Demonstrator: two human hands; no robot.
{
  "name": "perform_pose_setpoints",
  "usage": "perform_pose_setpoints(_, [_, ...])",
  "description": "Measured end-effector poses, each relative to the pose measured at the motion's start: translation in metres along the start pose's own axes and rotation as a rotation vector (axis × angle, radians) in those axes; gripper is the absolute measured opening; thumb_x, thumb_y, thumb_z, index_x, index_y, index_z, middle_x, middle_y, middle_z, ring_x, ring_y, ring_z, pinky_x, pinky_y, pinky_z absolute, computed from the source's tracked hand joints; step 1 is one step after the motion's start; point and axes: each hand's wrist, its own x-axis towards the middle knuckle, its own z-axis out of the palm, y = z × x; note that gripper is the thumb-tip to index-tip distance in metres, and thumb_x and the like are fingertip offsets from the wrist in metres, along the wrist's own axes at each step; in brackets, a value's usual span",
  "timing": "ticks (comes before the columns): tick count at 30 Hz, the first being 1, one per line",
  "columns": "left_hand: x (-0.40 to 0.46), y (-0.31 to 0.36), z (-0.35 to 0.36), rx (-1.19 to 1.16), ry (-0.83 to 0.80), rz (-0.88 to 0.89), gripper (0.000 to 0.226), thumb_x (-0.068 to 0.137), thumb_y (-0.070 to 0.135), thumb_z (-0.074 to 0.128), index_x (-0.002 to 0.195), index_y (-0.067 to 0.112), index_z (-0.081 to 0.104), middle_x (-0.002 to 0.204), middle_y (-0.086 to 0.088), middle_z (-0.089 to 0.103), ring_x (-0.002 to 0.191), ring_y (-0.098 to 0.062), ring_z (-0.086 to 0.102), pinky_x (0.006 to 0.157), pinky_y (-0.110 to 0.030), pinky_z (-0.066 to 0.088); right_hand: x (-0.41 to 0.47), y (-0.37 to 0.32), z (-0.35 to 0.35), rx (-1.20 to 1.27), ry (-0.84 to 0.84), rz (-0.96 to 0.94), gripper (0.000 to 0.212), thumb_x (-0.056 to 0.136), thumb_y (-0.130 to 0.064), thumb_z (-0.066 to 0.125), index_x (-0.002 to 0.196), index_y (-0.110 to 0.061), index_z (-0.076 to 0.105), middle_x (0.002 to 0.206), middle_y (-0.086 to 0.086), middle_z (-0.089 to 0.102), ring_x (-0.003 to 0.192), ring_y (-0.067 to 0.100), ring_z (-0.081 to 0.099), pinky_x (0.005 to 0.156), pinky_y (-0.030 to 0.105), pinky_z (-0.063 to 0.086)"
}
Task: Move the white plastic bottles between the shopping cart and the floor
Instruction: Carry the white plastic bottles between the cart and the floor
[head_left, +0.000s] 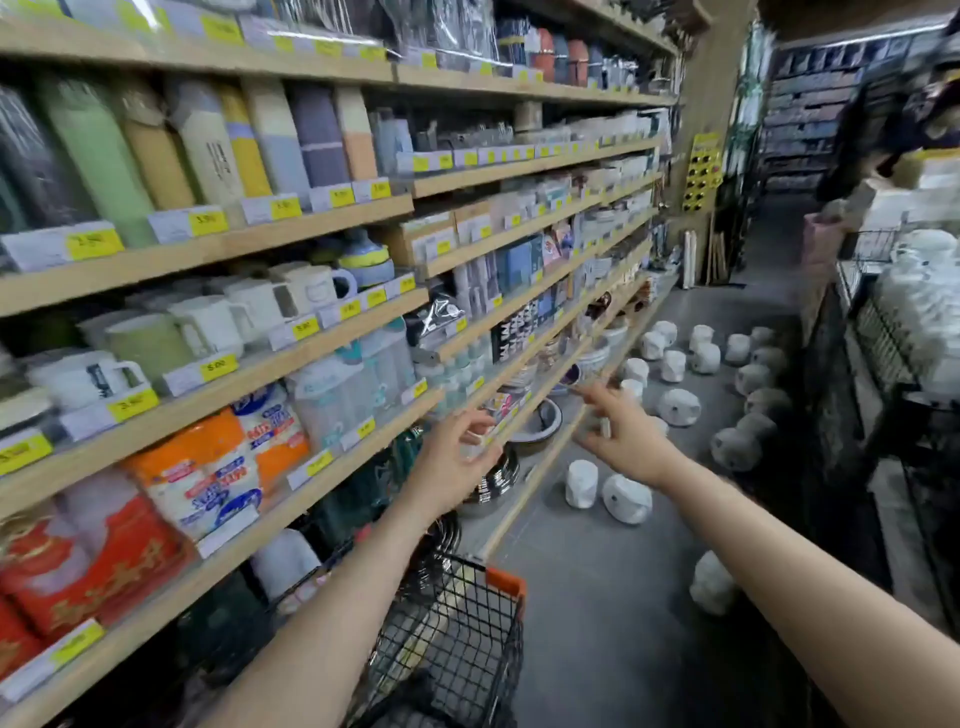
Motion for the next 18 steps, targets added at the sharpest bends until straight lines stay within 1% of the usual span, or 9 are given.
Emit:
perform_pose_setpoints(1, [0.013, -0.008, 0.020, -0.001, -0.014, -0.009, 0.028, 0.082, 0.014, 0.069, 0.108, 0.023, 0.061, 0.105, 0.004, 0.060, 0.093, -0.008, 0.058, 0.086, -0.023, 0.046, 0.005, 0.017, -0.003, 0.004, 0.000, 0.038, 0.054, 0.086, -0.013, 0.063, 0.136, -0.019, 0.043, 0.125, 0.009, 0.050, 0.112, 0.020, 0.049, 0.092, 0.020, 0.036])
perform_pose_setpoints(3, [0.043, -0.022, 0.057, -0.002, -0.027, -0.060, 0.029, 0.081, 0.013, 0.071, 0.108, 0.020, 0.062, 0.102, 0.005, 0.060, 0.090, -0.008, 0.059, 0.084, -0.026, 0.048, 0.020, 0.059, -0.012, -0.012, -0.033, 0.097, 0.056, 0.085, -0.014, 0.064, 0.136, -0.022, 0.043, 0.127, 0.007, 0.049, 0.110, 0.018, 0.048, 0.092, 0.021, 0.035])
perform_pose_setpoints(5, [0.073, -0.038, 0.096, -0.015, -0.054, -0.109, 0.029, 0.080, 0.012, 0.072, 0.106, 0.020, 0.062, 0.098, 0.008, 0.060, 0.089, -0.006, 0.058, 0.083, -0.024, 0.047, 0.037, 0.108, -0.019, -0.037, -0.094, 0.156, 0.056, 0.084, -0.013, 0.065, 0.135, -0.021, 0.043, 0.125, 0.008, 0.050, 0.108, 0.019, 0.048, 0.093, 0.024, 0.036])
perform_pose_setpoints(7, [0.107, -0.048, 0.129, -0.028, -0.052, -0.144, 0.029, 0.080, 0.013, 0.072, 0.107, 0.017, 0.062, 0.096, 0.011, 0.059, 0.089, -0.003, 0.058, 0.084, -0.021, 0.047, 0.059, 0.152, -0.031, -0.037, -0.130, 0.214, 0.058, 0.084, -0.013, 0.066, 0.136, -0.019, 0.043, 0.127, 0.009, 0.049, 0.115, 0.021, 0.048, 0.098, 0.027, 0.036])
perform_pose_setpoints(9, [0.138, -0.061, 0.159, -0.032, -0.074, -0.175, 0.031, 0.081, 0.012, 0.071, 0.110, 0.014, 0.063, 0.099, 0.006, 0.061, 0.091, -0.006, 0.059, 0.086, -0.020, 0.047, 0.081, 0.192, -0.042, -0.033, -0.138, 0.263, 0.057, 0.083, -0.014, 0.067, 0.136, -0.018, 0.044, 0.129, 0.007, 0.048, 0.118, 0.024, 0.047, 0.102, 0.030, 0.036])
perform_pose_setpoints(11, [0.165, -0.074, 0.184, -0.019, -0.106, -0.209, 0.030, 0.081, 0.013, 0.071, 0.110, 0.013, 0.063, 0.100, 0.003, 0.062, 0.090, -0.007, 0.059, 0.082, -0.015, 0.044, 0.099, 0.229, -0.048, -0.031, -0.153, 0.333, 0.056, 0.085, -0.016, 0.066, 0.136, -0.018, 0.043, 0.125, 0.000, 0.045, 0.115, 0.018, 0.046, 0.096, 0.023, 0.035])
perform_pose_setpoints(13, [0.193, -0.090, 0.206, -0.020, -0.133, -0.239, 0.028, 0.081, 0.013, 0.071, 0.107, 0.014, 0.063, 0.096, 0.006, 0.060, 0.087, -0.003, 0.058, 0.079, -0.013, 0.043, 0.116, 0.266, -0.050, -0.030, -0.188, 0.384, 0.056, 0.086, -0.020, 0.066, 0.137, -0.020, 0.041, 0.116, -0.008, 0.040, 0.112, 0.013, 0.044, 0.088, 0.018, 0.032])
perform_pose_setpoints(16, [0.237, -0.117, 0.240, -0.022, -0.159, -0.302, 0.028, 0.081, 0.014, 0.071, 0.108, 0.016, 0.062, 0.094, 0.012, 0.057, 0.088, -0.008, 0.059, 0.083, -0.023, 0.047, 0.148, 0.321, -0.052, -0.043, -0.233, 0.441, 0.057, 0.085, -0.021, 0.069, 0.135, -0.020, 0.042, 0.103, -0.012, 0.042, 0.112, 0.018, 0.046, 0.086, 0.018, 0.032])
perform_pose_setpoints(18, [0.270, -0.138, 0.263, -0.019, -0.191, -0.324, 0.031, 0.081, 0.014, 0.070, 0.111, 0.015, 0.062, 0.098, 0.009, 0.057, 0.090, -0.012, 0.059, 0.083, -0.023, 0.046, 0.173, 0.359, -0.049, -0.030, -0.258, 0.497, 0.063, 0.082, -0.024, 0.071, 0.137, -0.023, 0.041, 0.110, -0.005, 0.043, 0.114, 0.021, 0.047, 0.091, 0.022, 0.036])
